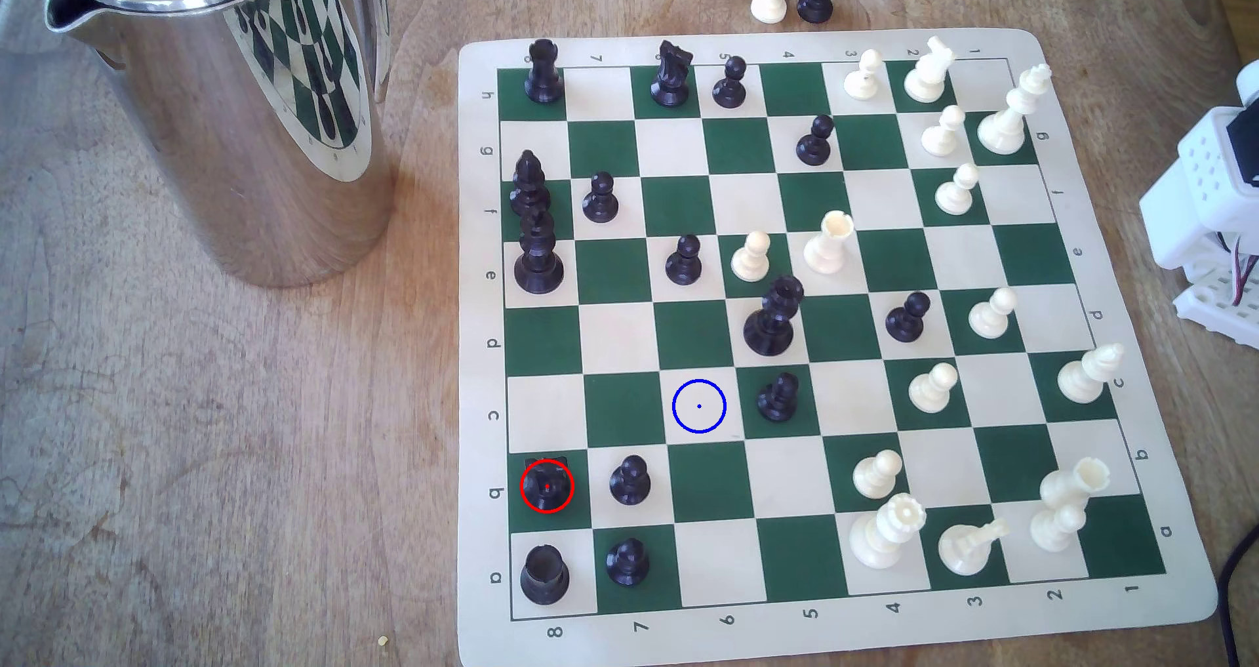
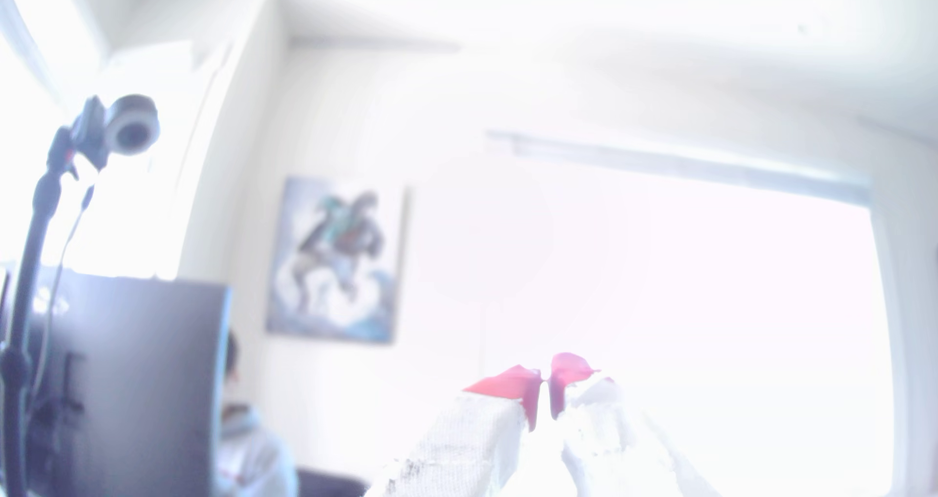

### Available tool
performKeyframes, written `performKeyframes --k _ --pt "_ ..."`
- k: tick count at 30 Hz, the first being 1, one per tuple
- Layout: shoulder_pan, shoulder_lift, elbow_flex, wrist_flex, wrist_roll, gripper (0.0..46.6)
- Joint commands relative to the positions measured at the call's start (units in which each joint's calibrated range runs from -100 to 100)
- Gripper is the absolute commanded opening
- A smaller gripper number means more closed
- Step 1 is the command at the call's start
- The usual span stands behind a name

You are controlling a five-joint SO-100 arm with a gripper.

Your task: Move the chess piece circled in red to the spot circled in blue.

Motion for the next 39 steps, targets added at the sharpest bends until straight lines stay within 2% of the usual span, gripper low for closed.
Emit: performKeyframes --k 1,4,8,10,12,14,15,18,19,23,24,32,36,39 --pt "-2.54 0.14 -10.31 21.14 -0.15 0.2" --pt "-2.62 0.14 -14.20 34.00 -6.06 0.2" --pt "-8.10 0.99 -14.93 39.33 -6.15 0.5" --pt "-8.80 4.30 -16.02 42.77 -5.86 3.6" --pt "-8.17 11.68 -18.37 43.67 -4.59 3.5" --pt "-8.80 17.29 -20.46 42.85 -4.98 0.3" --pt "-10.29 24.50 -24.45 43.34 -5.37 0.3" --pt "-12.32 34.77 -30.43 43.42 -6.01 0.3" --pt "-12.94 41.23 -34.15 43.18 -6.89 0.3" --pt "-13.57 52.18 -43.12 44.16 -8.21 0.3" --pt "-13.73 57.10 -48.75 45.71 -9.04 0.3" --pt "-14.74 77.22 -75.76 54.40 -12.06 0.4" --pt "-16.46 84.35 -85.46 57.84 -12.41 0.4" --pt "-17.17 94.54 -98.25 60.70 -12.94 0.3"
